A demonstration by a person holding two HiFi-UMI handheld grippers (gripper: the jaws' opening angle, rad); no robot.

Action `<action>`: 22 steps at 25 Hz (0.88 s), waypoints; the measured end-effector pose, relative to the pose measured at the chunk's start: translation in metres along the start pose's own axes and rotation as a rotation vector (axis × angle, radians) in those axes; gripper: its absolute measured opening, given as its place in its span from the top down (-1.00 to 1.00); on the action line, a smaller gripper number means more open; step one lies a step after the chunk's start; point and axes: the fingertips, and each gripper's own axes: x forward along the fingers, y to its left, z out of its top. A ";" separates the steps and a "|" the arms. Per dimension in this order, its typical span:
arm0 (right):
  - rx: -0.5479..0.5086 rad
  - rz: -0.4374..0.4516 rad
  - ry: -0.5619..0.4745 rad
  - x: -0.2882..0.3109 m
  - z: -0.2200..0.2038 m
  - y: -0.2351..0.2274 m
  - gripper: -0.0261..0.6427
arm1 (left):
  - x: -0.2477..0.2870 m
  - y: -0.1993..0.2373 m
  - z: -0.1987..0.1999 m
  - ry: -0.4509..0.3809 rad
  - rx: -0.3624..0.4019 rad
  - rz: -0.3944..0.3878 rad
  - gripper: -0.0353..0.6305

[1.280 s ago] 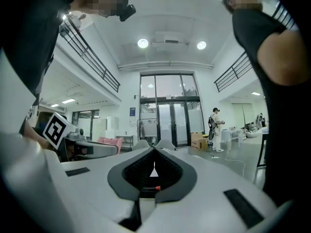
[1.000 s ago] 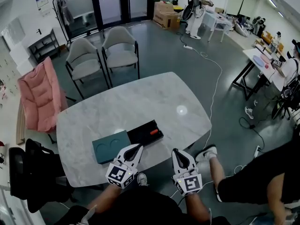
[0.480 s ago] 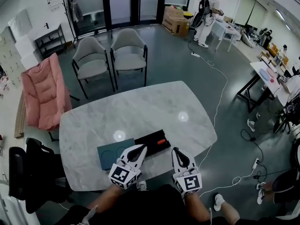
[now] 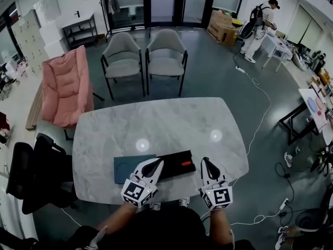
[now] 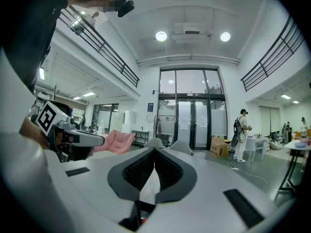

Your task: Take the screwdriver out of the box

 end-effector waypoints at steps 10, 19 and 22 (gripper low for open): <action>0.059 0.213 0.090 0.043 -0.040 -0.008 0.85 | 0.016 0.011 -0.015 0.051 -0.014 0.135 0.88; -0.082 0.514 0.334 0.065 -0.112 0.020 0.85 | 0.017 0.018 -0.030 0.098 -0.035 0.220 0.88; -0.206 0.626 0.430 0.062 -0.144 0.028 0.84 | 0.017 0.017 -0.035 0.108 -0.050 0.240 0.88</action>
